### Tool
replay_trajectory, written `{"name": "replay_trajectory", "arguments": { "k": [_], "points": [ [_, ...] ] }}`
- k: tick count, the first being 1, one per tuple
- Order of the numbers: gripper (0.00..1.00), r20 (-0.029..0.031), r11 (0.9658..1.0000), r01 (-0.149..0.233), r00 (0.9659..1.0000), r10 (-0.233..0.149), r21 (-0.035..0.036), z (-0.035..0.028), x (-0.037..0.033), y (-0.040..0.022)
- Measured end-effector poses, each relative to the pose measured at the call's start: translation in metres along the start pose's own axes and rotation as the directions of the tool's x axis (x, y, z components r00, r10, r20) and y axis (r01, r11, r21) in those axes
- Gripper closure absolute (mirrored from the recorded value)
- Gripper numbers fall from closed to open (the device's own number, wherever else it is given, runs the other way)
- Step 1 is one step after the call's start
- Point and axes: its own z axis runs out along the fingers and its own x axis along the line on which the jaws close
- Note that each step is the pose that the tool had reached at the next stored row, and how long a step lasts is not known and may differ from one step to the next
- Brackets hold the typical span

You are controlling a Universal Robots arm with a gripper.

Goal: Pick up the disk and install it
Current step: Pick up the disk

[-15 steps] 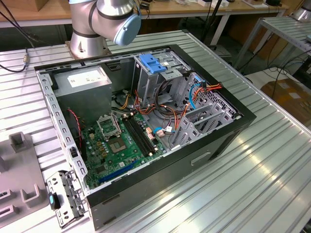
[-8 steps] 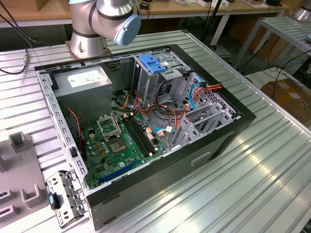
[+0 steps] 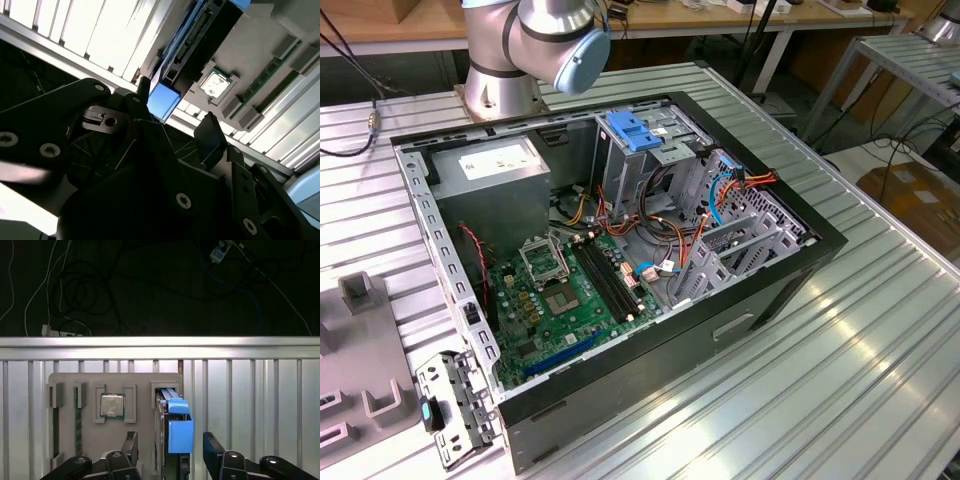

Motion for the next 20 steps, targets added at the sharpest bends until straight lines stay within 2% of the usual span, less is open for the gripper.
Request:
{"name": "replay_trajectory", "arguments": {
  "k": [8, 14, 17, 20],
  "points": [
    [0.37, 0.0026, 1.0000, 0.001, 1.0000, -0.001, 0.0000, 0.0157, -0.0036, 0.0048],
    [0.37, 0.0026, 1.0000, 0.001, 1.0000, -0.001, 0.0000, 0.0338, -0.0035, 0.0046],
    [0.37, 0.0026, 1.0000, 0.001, 1.0000, -0.001, 0.0000, 0.0378, -0.0034, 0.0045],
    [0.38, 0.0023, 1.0000, 0.001, 1.0000, -0.001, -0.0002, 0.0380, -0.0034, 0.0046]
  ]
}}
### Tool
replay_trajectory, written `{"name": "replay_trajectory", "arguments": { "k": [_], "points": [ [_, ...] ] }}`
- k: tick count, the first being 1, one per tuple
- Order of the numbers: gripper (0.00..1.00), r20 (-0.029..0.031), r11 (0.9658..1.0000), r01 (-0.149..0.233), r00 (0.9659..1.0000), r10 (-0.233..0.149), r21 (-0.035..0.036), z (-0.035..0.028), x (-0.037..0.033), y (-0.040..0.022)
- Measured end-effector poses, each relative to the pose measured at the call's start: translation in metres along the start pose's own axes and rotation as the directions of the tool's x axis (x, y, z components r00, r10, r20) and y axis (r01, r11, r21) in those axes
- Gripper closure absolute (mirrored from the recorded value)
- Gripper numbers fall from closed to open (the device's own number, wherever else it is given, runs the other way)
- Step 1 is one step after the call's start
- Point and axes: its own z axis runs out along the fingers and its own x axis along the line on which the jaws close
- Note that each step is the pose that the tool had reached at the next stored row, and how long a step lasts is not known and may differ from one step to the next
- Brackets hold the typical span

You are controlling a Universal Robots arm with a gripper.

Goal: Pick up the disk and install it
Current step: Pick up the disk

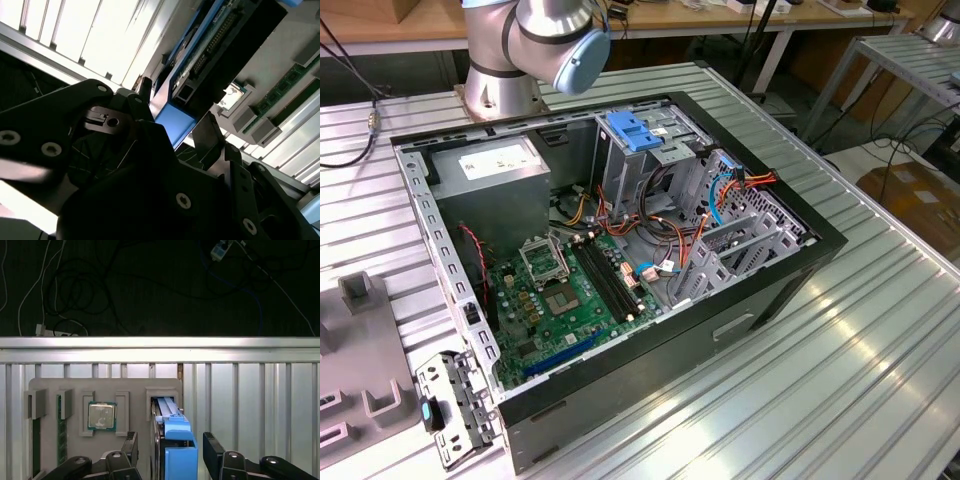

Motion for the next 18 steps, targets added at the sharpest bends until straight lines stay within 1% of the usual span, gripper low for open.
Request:
{"name": "replay_trajectory", "arguments": {
  "k": [1, 2, 8, 9, 10, 18],
  "points": [
    [0.38, 0.0000, 1.0000, 0.000, 1.0000, 0.000, 0.0002, 0.0001, 0.0000, 0.0000],
    [0.45, 0.0001, 1.0000, 0.000, 1.0000, 0.000, 0.0003, 0.0002, 0.0000, 0.0000],
    [0.45, 0.0000, 1.0000, 0.000, 1.0000, 0.000, 0.0002, 0.0003, 0.0000, 0.0000],
    [0.47, 0.0001, 1.0000, 0.000, 1.0000, 0.000, 0.0003, 0.0003, 0.0000, 0.0000],
    [0.54, 0.0001, 1.0000, 0.000, 1.0000, 0.000, 0.0003, 0.0004, 0.0000, 0.0000],
    [0.54, 0.0000, 1.0000, 0.000, 1.0000, 0.000, 0.0002, 0.0022, 0.0000, -0.0001]
  ]
}}
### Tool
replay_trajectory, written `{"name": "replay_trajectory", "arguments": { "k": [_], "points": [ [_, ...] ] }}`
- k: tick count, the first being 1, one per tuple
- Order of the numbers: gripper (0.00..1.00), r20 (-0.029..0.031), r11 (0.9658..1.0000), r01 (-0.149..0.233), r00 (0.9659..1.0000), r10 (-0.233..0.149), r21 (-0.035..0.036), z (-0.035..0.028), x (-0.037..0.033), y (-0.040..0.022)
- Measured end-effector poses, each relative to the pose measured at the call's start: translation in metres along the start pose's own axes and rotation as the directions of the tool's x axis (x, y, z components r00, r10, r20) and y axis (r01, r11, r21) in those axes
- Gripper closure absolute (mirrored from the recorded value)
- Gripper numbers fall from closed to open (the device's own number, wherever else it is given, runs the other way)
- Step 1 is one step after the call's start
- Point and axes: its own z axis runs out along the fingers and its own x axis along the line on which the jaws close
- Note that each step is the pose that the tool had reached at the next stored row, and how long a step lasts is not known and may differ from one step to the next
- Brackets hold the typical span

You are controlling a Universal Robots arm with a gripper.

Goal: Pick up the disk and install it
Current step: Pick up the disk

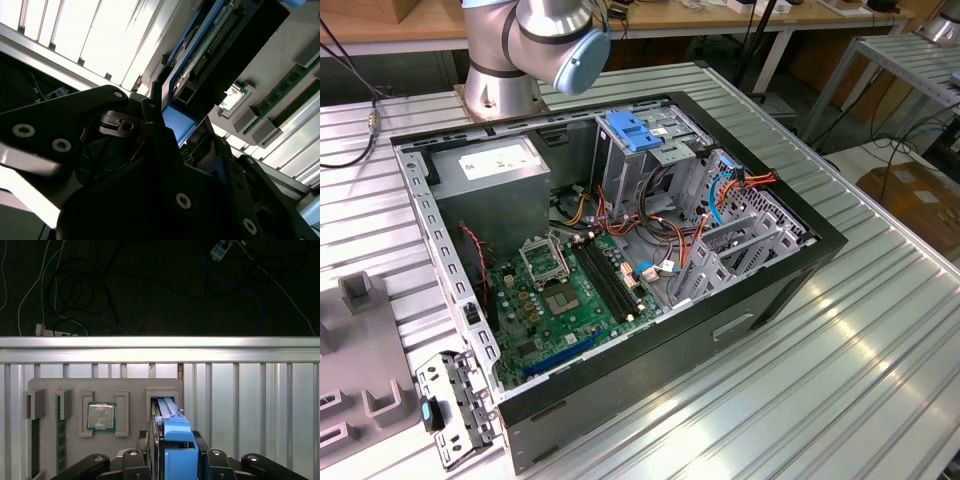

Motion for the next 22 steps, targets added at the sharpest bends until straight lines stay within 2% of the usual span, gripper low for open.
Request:
{"name": "replay_trajectory", "arguments": {
  "k": [18, 19, 20, 22],
  "points": [
    [0.54, -0.0007, 1.0000, -0.006, 1.0000, 0.006, 0.0002, 0.0002, -0.0001, -0.0003],
    [0.55, -0.0007, 1.0000, -0.006, 1.0000, 0.006, 0.0002, 0.0002, -0.0001, -0.0003],
    [0.62, -0.0007, 1.0000, -0.006, 1.0000, 0.006, 0.0002, 0.0003, -0.0001, -0.0003],
    [0.62, -0.0007, 1.0000, -0.006, 1.0000, 0.006, 0.0002, 0.0003, -0.0001, -0.0003]
  ]
}}
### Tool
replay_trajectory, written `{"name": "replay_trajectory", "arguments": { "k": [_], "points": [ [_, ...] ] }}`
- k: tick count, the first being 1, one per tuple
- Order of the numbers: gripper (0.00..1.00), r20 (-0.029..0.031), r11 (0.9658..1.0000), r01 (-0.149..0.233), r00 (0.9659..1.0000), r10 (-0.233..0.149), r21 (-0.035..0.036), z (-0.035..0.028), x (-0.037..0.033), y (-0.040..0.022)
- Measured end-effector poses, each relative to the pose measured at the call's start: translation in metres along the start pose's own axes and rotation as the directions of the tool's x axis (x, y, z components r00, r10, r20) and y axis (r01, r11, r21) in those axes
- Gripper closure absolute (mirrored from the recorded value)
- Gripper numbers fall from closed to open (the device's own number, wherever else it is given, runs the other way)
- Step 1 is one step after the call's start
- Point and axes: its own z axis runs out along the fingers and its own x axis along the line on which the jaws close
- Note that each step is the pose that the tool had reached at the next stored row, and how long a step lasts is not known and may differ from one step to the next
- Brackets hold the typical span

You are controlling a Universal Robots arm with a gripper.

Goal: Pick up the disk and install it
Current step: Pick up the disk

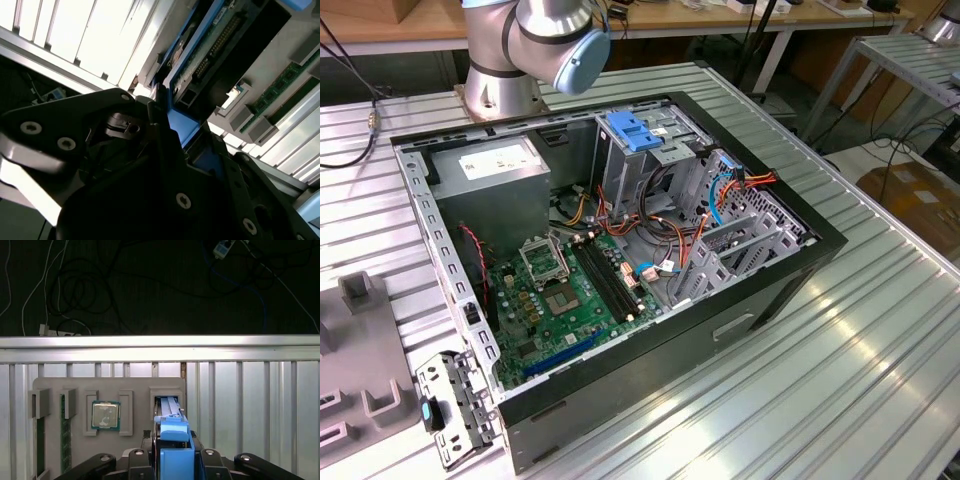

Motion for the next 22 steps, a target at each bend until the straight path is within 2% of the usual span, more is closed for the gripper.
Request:
{"name": "replay_trajectory", "arguments": {
  "k": [15, 18, 22],
  "points": [
    [0.63, 0.0001, 1.0000, 0.000, 1.0000, 0.000, 0.0002, -0.0005, 0.0000, 0.0000],
    [0.63, 0.0001, 1.0000, 0.000, 1.0000, 0.000, 0.0002, -0.0040, -0.0001, 0.0001],
    [0.63, 0.0000, 1.0000, 0.000, 1.0000, 0.000, 0.0000, -0.0129, -0.0002, 0.0002]
  ]
}}
